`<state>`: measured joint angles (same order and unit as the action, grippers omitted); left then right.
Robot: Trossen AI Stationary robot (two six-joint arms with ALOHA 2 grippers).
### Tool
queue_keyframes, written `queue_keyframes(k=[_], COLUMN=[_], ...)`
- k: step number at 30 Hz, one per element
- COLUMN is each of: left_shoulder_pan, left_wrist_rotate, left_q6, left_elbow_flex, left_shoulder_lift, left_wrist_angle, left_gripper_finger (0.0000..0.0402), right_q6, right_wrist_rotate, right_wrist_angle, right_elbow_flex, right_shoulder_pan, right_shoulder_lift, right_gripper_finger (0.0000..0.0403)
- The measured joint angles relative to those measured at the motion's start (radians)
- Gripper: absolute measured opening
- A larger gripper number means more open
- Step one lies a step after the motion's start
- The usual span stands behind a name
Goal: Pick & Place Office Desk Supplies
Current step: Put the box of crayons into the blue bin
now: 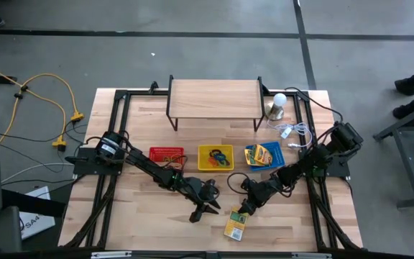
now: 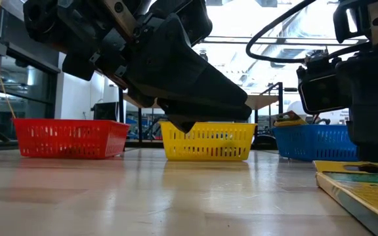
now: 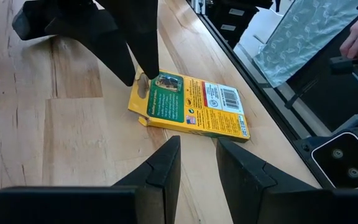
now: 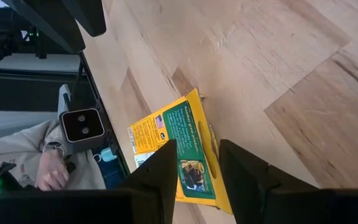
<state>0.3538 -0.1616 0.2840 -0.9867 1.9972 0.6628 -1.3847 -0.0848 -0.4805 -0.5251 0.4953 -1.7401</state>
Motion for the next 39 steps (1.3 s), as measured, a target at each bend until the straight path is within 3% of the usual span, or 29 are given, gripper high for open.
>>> queue_keyframes(k=[24,39], left_shoulder_pan=[0.000,0.000], left_wrist_rotate=[-0.002,-0.002], left_q6=[0.000,0.000], left_elbow_flex=[0.000,0.000], left_shoulder_lift=[0.000,0.000], left_wrist_angle=[0.000,0.000], left_gripper_finger=[0.0100,0.0100], right_q6=[0.052,0.054], right_wrist_rotate=[-0.027,-0.031], right_wrist_angle=[0.003,0.003], right_elbow_flex=[0.000,0.000], right_shoulder_pan=[0.000,0.000], right_shoulder_lift=[0.000,0.000], right_gripper_finger=[0.0106,0.0044])
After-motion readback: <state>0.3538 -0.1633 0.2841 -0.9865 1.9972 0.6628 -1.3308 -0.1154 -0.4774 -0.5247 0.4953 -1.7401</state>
